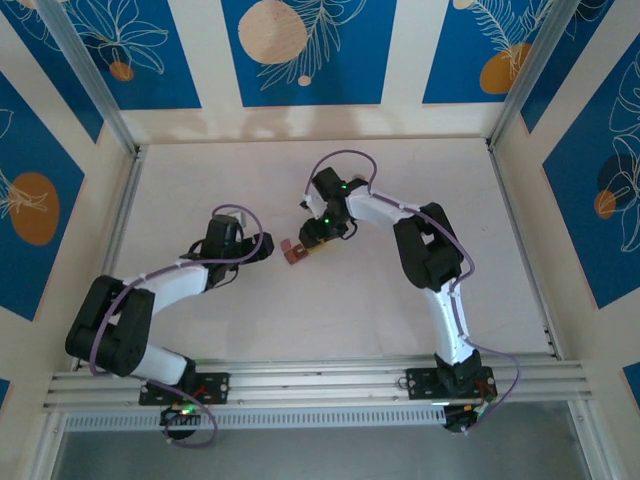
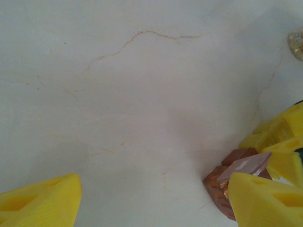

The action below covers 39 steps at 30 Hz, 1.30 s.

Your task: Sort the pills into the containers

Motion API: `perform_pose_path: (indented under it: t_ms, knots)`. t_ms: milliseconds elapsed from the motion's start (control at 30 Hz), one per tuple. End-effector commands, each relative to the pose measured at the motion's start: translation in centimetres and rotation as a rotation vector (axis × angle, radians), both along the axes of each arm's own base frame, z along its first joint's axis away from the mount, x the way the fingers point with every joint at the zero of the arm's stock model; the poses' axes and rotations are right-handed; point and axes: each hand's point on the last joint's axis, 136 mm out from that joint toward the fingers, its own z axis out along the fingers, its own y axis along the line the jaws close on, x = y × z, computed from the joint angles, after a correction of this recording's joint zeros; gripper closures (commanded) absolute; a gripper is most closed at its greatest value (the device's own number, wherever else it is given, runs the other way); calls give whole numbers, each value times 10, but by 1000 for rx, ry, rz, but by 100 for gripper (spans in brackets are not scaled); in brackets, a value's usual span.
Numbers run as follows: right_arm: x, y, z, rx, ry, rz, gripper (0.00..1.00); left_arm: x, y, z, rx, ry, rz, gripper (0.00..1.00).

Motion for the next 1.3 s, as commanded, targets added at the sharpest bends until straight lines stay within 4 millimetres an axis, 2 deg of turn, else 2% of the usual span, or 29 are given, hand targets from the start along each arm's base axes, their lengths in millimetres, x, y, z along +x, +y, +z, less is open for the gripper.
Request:
perform_pose_path:
  t_ms: [0, 100, 200, 300, 433, 567, 833, 1100, 1267]
  knots:
    - [-5, -4, 15, 27, 13, -129, 44, 9, -13, 14, -38, -31, -17, 19]
    - [-7, 0, 27, 62, -22, -163, 44, 10, -14, 15, -33, -36, -20, 20]
    - [-8, 3, 29, 51, -60, -171, 45, 12, -15, 18, -26, -40, -22, 20]
    - [-7, 1, 21, 37, -53, -174, 44, 14, -13, 18, -6, -43, -19, 20]
    - [-7, 0, 13, 18, -40, -154, 37, 20, -8, 20, 57, -38, -13, 19]
    - [-9, 0, 6, 6, -28, -143, 37, 26, -5, 18, 83, -28, -1, 19]
    - [-15, 1, -7, -27, -13, -114, 37, 28, -5, 0, 141, 32, -26, 19]
    - [-19, 0, -13, -51, -15, -106, 37, 25, -22, 0, 73, 52, -84, 19]
    - [-18, -1, -13, -64, -19, -110, 37, 14, -34, -3, 40, 80, -152, 19]
